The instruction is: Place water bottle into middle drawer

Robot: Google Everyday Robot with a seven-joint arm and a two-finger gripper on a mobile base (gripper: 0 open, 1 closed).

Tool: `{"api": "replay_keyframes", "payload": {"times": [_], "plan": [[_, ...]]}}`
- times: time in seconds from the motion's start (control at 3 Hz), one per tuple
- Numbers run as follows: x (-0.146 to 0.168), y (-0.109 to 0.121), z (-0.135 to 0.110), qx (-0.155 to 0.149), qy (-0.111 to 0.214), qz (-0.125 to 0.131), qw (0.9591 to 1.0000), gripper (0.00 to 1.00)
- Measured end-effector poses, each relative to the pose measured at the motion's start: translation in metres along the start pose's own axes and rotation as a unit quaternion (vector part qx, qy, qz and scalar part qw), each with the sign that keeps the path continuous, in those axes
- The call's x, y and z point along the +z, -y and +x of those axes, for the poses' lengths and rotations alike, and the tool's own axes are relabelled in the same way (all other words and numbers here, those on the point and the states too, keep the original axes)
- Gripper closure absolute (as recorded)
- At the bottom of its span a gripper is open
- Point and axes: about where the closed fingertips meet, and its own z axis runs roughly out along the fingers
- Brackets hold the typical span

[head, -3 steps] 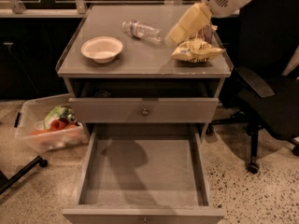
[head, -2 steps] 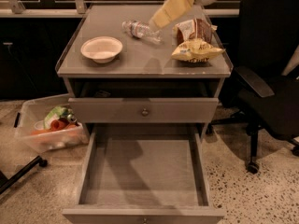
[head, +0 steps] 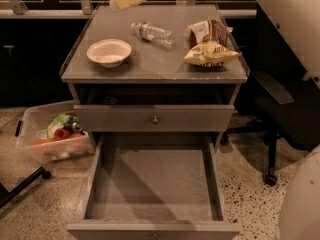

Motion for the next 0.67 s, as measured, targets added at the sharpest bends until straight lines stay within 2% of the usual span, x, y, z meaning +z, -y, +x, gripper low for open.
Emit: {"api": "replay_keyframes", "payload": {"times": [0.33, 0.67], "plan": [[0.000, 0.000, 0.000, 0.000, 0.000, 0.000, 1.0000, 0.00], [0.024, 0.023, 0.020, -0.007, -0.023, 0.033, 0.9991, 0.00]]}}
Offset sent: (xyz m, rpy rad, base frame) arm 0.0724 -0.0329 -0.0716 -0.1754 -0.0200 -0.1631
